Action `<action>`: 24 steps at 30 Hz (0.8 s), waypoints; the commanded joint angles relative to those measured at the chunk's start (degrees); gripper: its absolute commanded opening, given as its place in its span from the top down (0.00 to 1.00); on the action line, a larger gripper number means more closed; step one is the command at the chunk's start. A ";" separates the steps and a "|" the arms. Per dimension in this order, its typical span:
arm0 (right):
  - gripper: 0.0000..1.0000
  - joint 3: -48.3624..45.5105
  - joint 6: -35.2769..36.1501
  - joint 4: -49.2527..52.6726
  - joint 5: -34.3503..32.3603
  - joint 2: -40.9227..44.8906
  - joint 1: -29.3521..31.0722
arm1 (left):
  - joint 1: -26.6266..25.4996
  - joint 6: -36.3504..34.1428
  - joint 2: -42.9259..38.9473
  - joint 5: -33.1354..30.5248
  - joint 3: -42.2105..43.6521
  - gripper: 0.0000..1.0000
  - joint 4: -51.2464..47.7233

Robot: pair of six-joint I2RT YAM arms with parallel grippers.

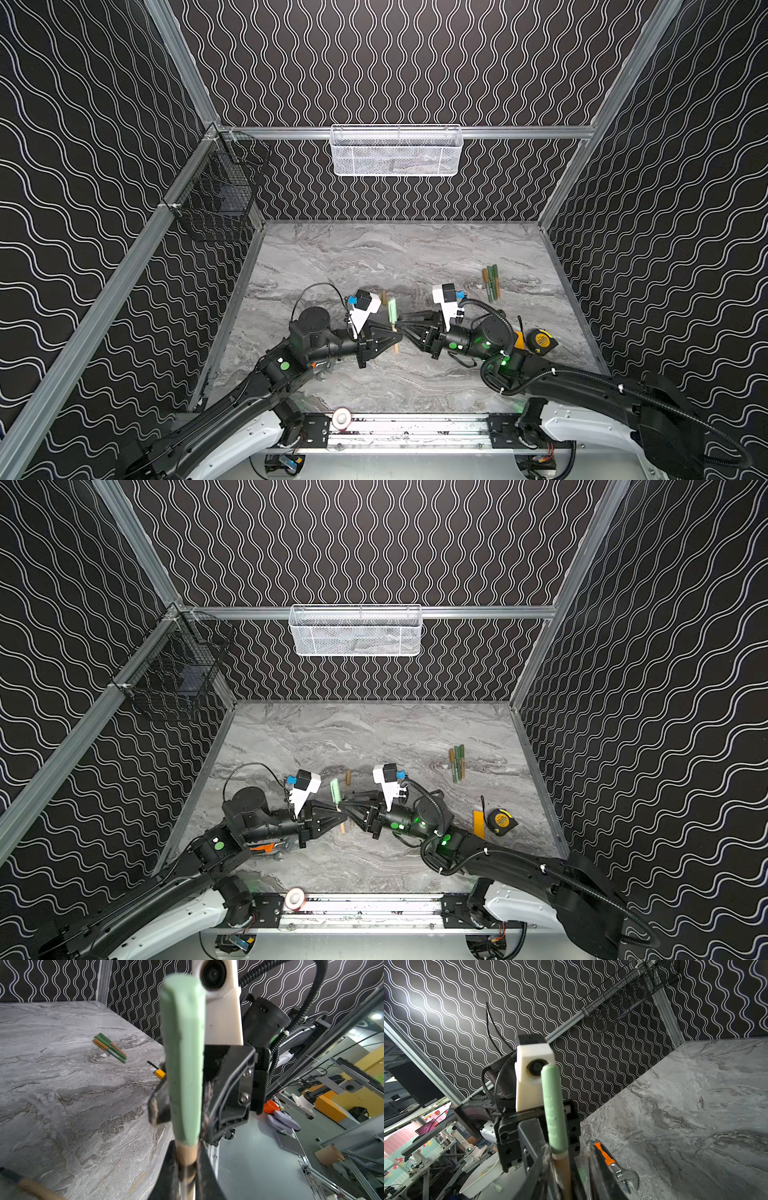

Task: Insert the pens into the pen caps
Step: 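Press the green cap further down the tan pen while the left gripper holds it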

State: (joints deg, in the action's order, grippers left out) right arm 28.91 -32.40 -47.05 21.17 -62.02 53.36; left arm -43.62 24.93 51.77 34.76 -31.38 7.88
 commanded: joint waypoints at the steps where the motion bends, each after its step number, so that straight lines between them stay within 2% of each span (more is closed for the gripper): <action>1: 0.58 2.04 -0.44 6.30 8.46 1.19 -3.64 | -0.07 -0.34 0.71 3.51 0.14 1.00 4.78; 5: 0.53 4.43 -1.39 8.17 21.24 0.33 -8.98 | -0.09 -0.14 1.77 4.62 0.31 1.00 5.80; 8: 0.52 6.75 -0.46 10.42 27.06 -0.73 -10.45 | -0.16 0.01 2.41 5.48 0.31 1.00 6.48; 16: 0.54 13.46 4.63 17.99 31.60 -3.31 -10.56 | -0.25 0.30 3.81 6.14 0.13 1.00 7.07; 24: 0.78 13.92 4.10 17.30 31.91 -4.56 -10.43 | -0.33 -0.23 3.09 4.64 0.62 1.00 6.27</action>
State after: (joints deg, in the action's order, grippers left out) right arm 42.87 -28.88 -29.54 52.05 -66.59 42.76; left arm -43.90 25.17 54.81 40.21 -30.81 12.78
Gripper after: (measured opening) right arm 0.239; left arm 0.112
